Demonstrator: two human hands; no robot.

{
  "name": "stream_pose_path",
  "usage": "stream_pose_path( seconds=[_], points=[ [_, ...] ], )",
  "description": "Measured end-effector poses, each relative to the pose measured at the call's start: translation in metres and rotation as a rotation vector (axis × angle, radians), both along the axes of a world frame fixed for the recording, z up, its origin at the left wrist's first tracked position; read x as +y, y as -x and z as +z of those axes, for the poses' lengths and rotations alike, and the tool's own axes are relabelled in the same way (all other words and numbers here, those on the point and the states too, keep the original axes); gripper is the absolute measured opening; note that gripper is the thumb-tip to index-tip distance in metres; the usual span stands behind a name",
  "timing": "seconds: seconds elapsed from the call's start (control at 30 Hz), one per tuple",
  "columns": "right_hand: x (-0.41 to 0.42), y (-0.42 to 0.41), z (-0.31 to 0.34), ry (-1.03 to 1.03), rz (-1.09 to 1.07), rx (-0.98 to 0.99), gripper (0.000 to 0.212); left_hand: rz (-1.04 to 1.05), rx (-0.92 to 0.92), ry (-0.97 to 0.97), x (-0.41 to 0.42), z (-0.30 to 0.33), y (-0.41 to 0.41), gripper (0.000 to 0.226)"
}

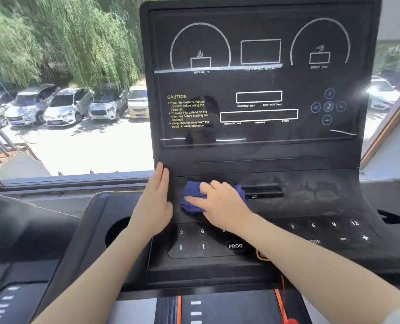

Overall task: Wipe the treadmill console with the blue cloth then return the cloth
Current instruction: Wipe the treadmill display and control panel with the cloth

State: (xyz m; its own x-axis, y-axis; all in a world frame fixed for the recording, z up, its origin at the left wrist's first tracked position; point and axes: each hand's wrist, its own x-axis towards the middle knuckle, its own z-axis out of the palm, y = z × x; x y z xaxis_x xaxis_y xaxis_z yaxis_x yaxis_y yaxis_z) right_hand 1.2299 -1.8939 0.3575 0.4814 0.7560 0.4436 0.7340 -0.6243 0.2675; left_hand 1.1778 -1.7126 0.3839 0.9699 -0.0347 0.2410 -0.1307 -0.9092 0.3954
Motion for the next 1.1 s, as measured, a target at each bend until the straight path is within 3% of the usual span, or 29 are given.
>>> stream_pose_path(
  seconds=[0.2, 0.37, 0.53, 0.67, 0.8, 0.93, 1.1],
  points=[
    [-0.054, -0.039, 0.039, 0.068, -0.03, -0.105, 0.046, 0.074, 0.019, 0.024, -0.015, 0.004, 0.0, 0.073],
    [-0.098, -0.035, 0.018, -0.171, -0.062, 0.018, 0.048, 0.096, 0.002, 0.039, -0.033, 0.006, 0.002, 0.071],
    [-0.089, -0.029, 0.012, -0.009, 0.101, 0.065, 0.036, 0.004, -0.042, 0.006, -0.051, 0.014, -0.006, 0.067],
    [-0.141, -0.044, 0.03, 0.011, 0.007, 0.086, 0.054, -0.107, -0.115, -0.085, -0.077, 0.02, -0.018, 0.068],
    [-0.204, -0.036, 0.026, -0.121, -0.151, 0.103, 0.061, -0.132, -0.106, -0.218, -0.103, 0.017, -0.026, 0.068],
    [-0.16, -0.028, 0.014, -0.222, -0.163, 0.16, 0.045, -0.055, -0.054, -0.286, -0.115, 0.011, -0.027, 0.069],
    [-0.17, -0.033, 0.02, -0.1, -0.067, 0.138, 0.052, 0.004, -0.043, -0.279, -0.125, 0.011, -0.025, 0.075]
  ],
)
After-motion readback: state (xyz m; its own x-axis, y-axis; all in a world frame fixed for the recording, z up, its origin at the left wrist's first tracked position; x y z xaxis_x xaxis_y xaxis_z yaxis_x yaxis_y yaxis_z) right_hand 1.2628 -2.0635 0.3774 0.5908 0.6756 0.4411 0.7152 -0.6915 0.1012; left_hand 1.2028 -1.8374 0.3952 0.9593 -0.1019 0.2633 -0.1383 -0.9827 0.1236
